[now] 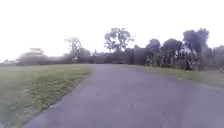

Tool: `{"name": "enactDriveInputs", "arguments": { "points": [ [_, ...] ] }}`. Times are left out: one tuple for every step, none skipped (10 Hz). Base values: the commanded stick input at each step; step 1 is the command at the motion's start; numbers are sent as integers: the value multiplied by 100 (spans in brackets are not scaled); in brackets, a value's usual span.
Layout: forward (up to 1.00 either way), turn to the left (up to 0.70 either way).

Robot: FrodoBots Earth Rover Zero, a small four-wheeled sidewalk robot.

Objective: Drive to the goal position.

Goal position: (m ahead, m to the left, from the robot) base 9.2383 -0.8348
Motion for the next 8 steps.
{"name": "enactDriveInputs", "arguments": {
  "points": [
    [70, 0],
    [70, 0],
    [70, 0],
    [70, 0],
    [70, 0],
    [70, 0],
    [70, 0],
    [70, 0]
  ]
}}
